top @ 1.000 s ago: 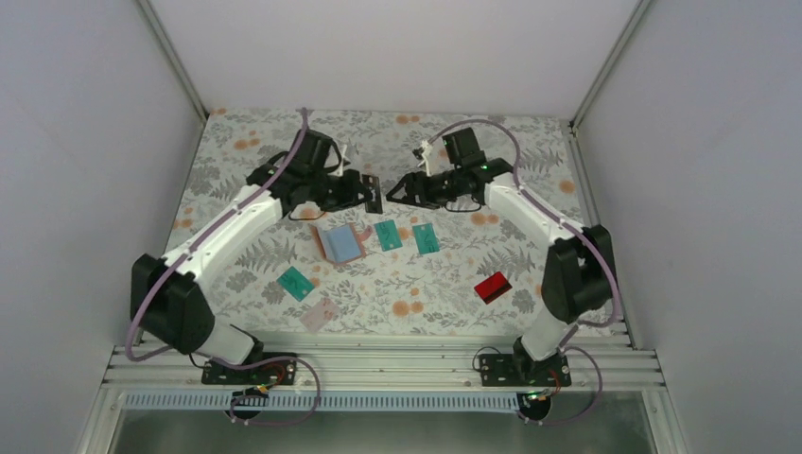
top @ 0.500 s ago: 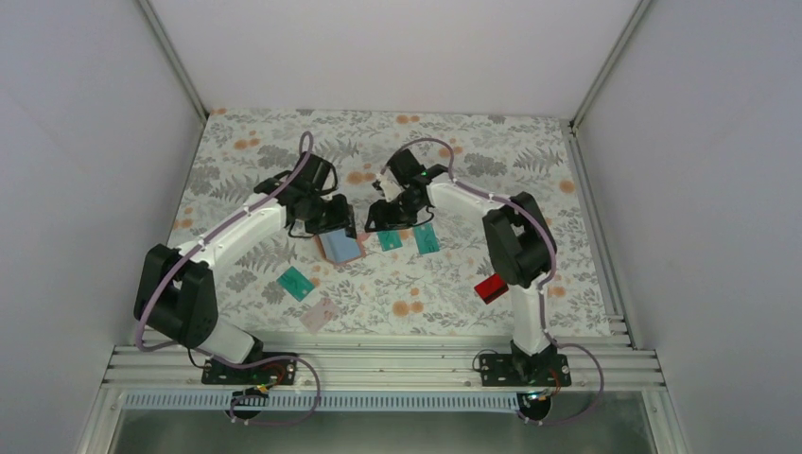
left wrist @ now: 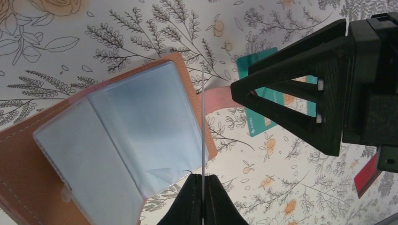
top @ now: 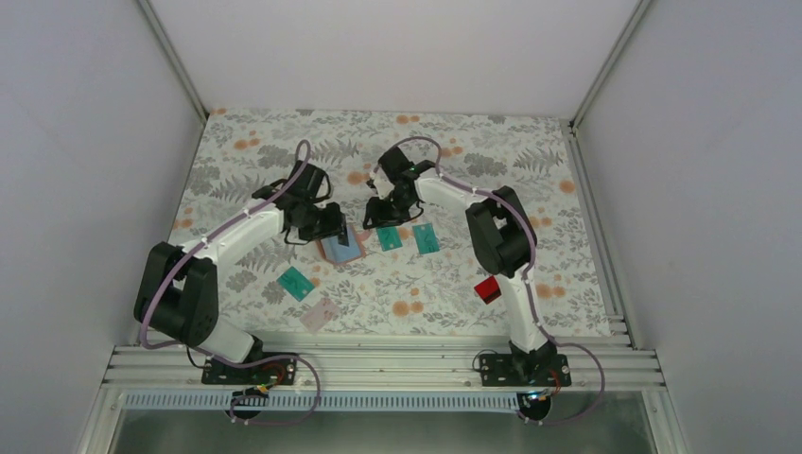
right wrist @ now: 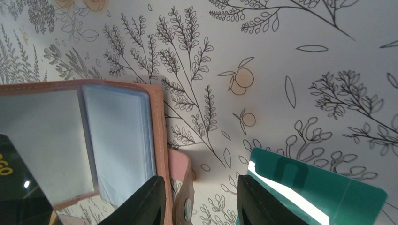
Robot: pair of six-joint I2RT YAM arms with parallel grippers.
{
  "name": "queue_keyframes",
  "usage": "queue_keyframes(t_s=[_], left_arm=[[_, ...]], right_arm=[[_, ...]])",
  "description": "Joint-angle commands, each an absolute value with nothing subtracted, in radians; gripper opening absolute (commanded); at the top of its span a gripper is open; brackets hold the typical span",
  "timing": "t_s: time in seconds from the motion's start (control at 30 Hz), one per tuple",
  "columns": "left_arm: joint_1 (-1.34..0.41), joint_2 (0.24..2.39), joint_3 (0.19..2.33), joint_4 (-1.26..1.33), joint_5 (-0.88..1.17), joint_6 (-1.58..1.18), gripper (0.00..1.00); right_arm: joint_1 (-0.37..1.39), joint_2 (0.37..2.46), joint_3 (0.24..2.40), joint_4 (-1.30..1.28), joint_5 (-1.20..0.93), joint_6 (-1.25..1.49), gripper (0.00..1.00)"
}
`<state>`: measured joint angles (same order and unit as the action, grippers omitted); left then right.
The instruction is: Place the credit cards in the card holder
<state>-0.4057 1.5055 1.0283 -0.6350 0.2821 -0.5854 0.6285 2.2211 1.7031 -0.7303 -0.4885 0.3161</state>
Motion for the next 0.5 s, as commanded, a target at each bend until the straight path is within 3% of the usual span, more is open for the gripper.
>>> queue_keyframes(t_s=[0.0, 0.07, 0.3, 0.47], left_arm=[[-0.388, 1.494, 1.014, -0.607, 0.301, -0.559, 0.03], [-0.383, 1.495, 1.013, -0.606, 0.302, -0.554, 0.02], [-0.360, 1.491, 0.979, -0.601, 0.298, -0.539, 0.02], [-0.323, 1.478, 0.934, -0.585, 0.318, -0.531, 0.02]], right_arm=[[0.647, 2.244, 1.752, -0.762, -0.504, 0.307, 0.38], [0.652, 2.244, 1.750, -0.763, -0.505, 0.304, 0.35], [0.659, 2.258, 1.744, -0.785, -0.486, 0.308, 0.07], [0.658, 2.231, 1.689, -0.777, -0.471, 0.335, 0.04]])
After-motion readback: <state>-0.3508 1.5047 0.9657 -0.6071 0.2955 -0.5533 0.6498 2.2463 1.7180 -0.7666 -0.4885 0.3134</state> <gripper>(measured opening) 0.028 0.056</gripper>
